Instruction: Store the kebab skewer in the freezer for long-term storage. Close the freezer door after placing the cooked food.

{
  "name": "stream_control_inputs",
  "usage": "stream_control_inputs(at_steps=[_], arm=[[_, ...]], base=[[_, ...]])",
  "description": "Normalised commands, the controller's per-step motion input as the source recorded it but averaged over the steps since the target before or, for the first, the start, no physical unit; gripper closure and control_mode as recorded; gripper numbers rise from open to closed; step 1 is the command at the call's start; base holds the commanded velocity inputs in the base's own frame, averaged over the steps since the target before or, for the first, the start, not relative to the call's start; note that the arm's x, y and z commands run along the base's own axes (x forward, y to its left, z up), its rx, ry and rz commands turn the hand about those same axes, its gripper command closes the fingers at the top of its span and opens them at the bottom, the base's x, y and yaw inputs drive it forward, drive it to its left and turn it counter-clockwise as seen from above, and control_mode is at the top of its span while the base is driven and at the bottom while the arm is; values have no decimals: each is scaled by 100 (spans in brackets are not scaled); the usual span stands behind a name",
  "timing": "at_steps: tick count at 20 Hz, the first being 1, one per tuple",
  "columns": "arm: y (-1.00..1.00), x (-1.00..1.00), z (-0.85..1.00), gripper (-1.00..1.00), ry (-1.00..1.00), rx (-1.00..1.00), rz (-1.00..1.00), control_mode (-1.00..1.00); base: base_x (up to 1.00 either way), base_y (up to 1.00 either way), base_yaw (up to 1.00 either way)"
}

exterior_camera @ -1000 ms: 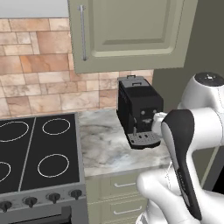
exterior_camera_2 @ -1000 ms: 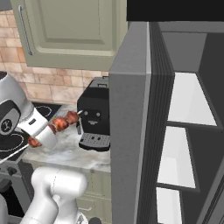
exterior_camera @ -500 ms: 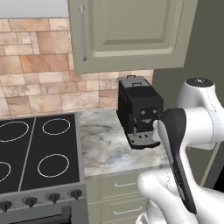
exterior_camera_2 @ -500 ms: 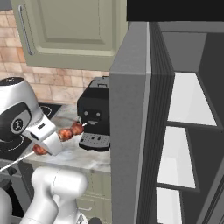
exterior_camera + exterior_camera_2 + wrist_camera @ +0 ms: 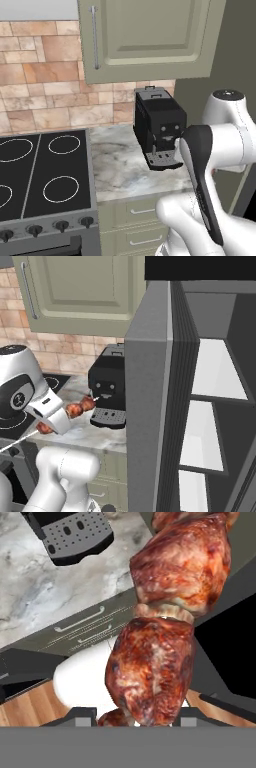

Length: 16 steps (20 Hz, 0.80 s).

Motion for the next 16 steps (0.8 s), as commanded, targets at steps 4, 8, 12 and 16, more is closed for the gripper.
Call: stream_control_inputs(at_steps=[4,8,12,16], arm=[[0,-13,0,100,-1,0,-1,100],[0,0,0,100,0,0,0,100],[0,0,0,100,0,0,0,100],[0,0,0,100,0,0,0,100]], base=[[-43,0,-3],[-65,1,-5],[-59,7,-6],[-65,9,-8]])
